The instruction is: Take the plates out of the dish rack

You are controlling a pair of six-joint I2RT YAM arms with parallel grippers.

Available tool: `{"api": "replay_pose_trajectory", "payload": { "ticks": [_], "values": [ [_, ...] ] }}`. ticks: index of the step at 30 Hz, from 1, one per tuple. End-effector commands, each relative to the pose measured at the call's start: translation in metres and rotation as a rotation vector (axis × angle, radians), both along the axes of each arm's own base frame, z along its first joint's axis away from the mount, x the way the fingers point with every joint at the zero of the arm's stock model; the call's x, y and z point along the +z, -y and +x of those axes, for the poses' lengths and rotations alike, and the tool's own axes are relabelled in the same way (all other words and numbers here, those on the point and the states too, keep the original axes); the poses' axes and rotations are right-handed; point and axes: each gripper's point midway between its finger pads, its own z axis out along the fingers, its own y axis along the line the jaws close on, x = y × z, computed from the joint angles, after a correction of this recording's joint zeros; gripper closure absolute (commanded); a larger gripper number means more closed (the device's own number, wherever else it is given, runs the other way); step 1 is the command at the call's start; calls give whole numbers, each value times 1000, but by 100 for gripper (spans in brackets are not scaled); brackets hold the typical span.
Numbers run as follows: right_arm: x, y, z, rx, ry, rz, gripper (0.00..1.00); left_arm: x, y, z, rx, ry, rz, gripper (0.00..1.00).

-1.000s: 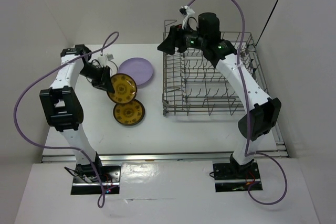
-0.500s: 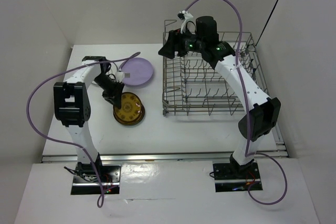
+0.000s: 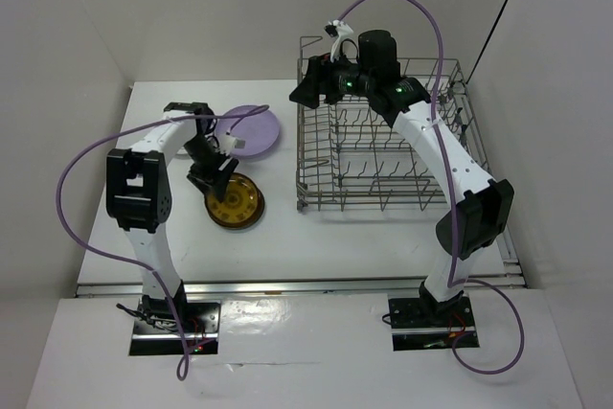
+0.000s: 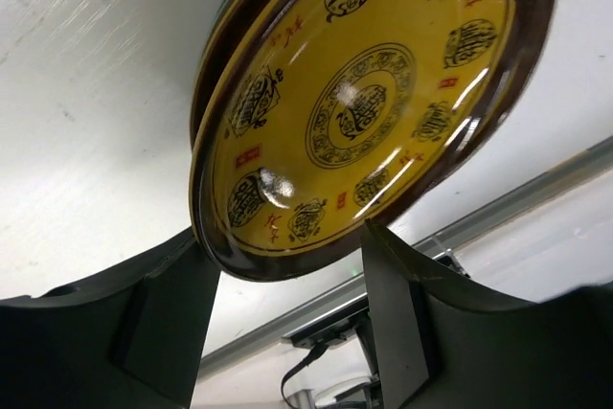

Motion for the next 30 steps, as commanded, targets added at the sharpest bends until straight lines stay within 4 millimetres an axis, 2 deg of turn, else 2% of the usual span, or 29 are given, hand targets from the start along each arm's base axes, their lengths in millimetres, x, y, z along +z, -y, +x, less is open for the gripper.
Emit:
{"api": "replay_pose_trajectory", "payload": {
  "ticks": [1,6,13,15,17,18,24,30],
  "values": [
    [26,4,-10,0,67,19,24,13,-13,5,5,44,106,29],
    [30,4,-11,0,75,23,24,1,-11,-2,-62,27,211,29],
    [28,3,-9,0,65,19,24,3,-5,2,-73,49,220,25],
    [28,3,-9,0,65,19,24,-7,-8,-5,-80,20,254,25],
    [28,3,-9,0,65,19,24,-16,-11,-2,-81,28,271,25],
    [32,4,-11,0,73,23,24,-19,-10,-4,-80,22,263,25],
    [26,7,-13,-9,58,12,24,-35,0,-14,-78,-30,202,25],
    [34,10,-16,-18,76,18,24,-34,13,-16,-61,-42,135,25]
  ]
}}
